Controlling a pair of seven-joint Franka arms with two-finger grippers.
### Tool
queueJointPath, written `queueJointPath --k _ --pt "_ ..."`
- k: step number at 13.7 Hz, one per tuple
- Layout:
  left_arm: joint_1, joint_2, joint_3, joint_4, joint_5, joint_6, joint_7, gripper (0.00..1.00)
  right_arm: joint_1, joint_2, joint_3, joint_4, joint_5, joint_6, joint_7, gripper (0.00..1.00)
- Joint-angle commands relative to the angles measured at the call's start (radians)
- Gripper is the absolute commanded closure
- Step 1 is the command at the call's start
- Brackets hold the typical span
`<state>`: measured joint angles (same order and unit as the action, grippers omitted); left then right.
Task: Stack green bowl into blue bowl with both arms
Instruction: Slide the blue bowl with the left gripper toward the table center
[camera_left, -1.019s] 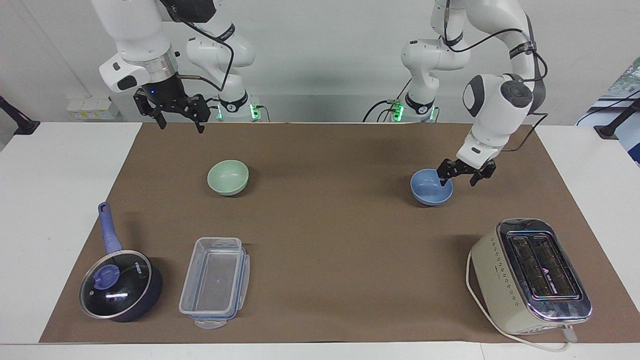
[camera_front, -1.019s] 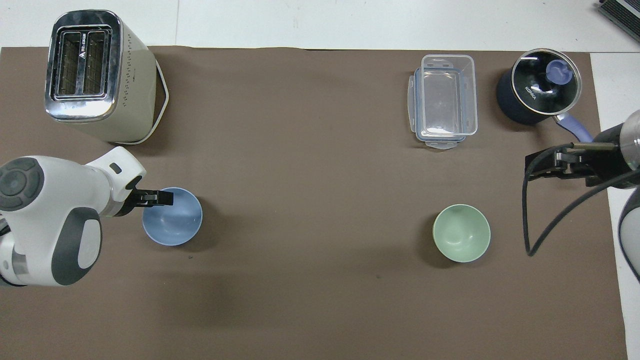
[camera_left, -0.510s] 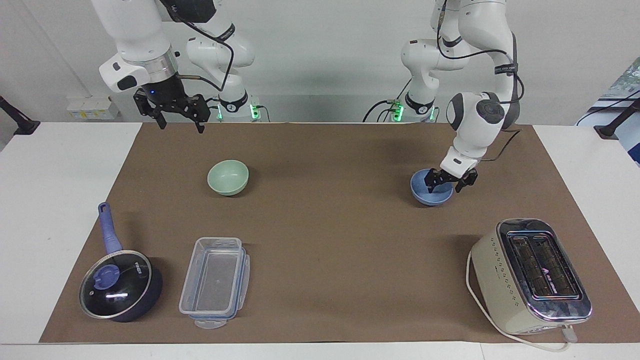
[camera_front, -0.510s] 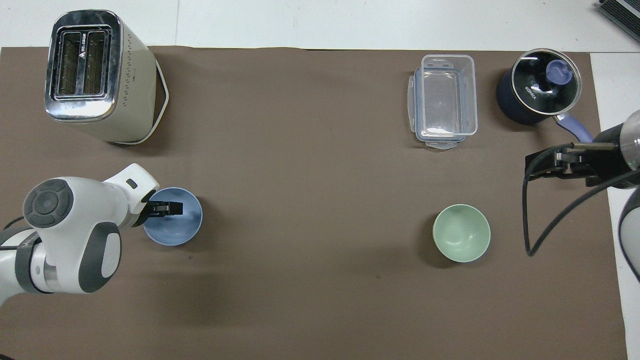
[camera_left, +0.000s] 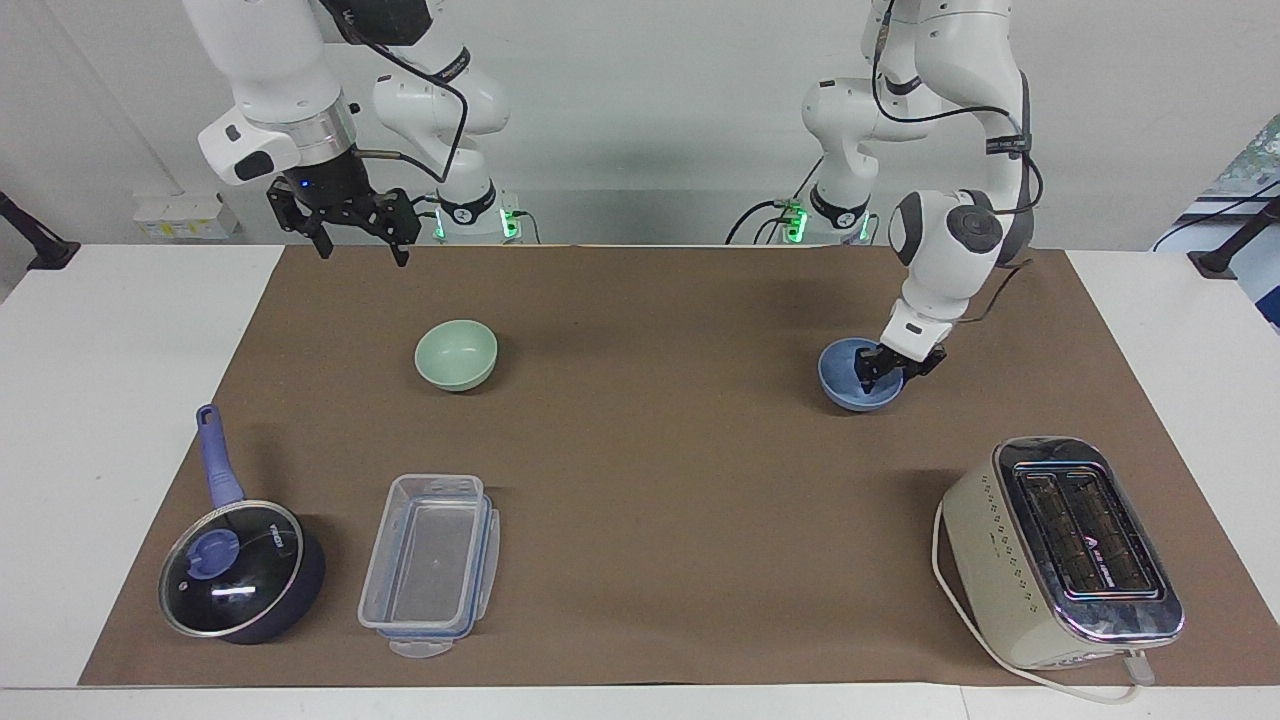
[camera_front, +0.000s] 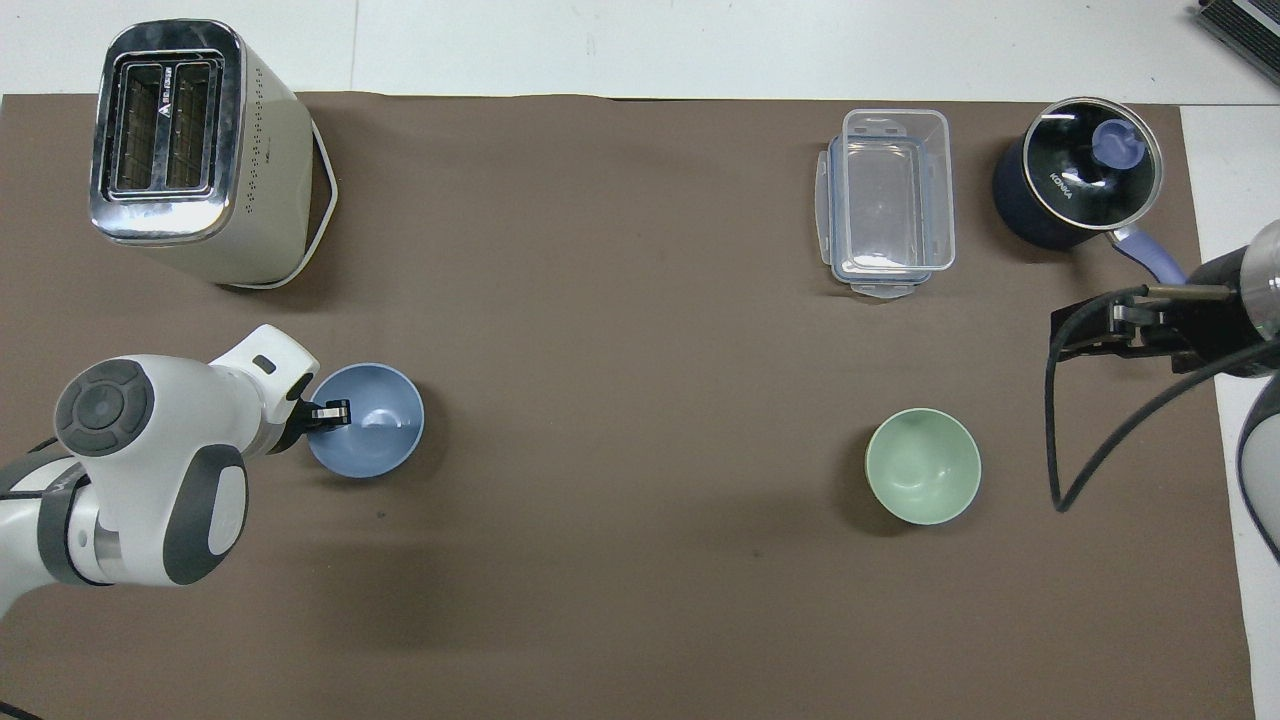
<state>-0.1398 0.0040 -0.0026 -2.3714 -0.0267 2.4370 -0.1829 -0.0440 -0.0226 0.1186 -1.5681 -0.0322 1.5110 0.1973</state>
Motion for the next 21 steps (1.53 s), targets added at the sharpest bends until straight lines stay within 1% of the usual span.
queueJointPath --k 1,6,9,12,14,15,18,21 --pt "-0.001 -0.027 0.012 0.079 0.01 -0.137 0.002 1.0 -0.01 0.0 0.0 0.0 0.017 -0.005 -0.027 0.0" --pt "0.003 -0.056 0.013 0.26 0.01 -0.355 0.0 1.0 -0.01 0.0 0.0 0.0 0.017 -0.005 -0.029 0.0" --pt "-0.001 -0.052 0.01 0.334 0.004 -0.415 -0.006 1.0 -0.01 0.0 0.0 0.0 0.017 -0.005 -0.029 0.0" --pt "-0.018 -0.055 0.001 0.325 -0.007 -0.404 -0.017 1.0 -0.011 0.0 0.0 0.0 0.017 -0.005 -0.03 0.0" --pt "-0.056 -0.053 0.001 0.321 -0.028 -0.4 -0.027 1.0 -0.011 0.0 -0.002 -0.001 0.017 -0.005 -0.03 0.0" --pt "-0.084 -0.049 0.001 0.317 -0.05 -0.395 -0.039 1.0 -0.011 0.0 0.0 -0.001 0.017 -0.005 -0.03 0.0" --pt "-0.168 -0.042 0.001 0.311 -0.062 -0.383 -0.091 1.0 -0.016 -0.004 0.0 -0.007 0.017 -0.003 -0.032 0.0" --pt "-0.288 -0.039 0.001 0.256 -0.062 -0.304 -0.188 1.0 -0.019 -0.005 0.0 -0.009 0.017 -0.003 -0.032 0.0"
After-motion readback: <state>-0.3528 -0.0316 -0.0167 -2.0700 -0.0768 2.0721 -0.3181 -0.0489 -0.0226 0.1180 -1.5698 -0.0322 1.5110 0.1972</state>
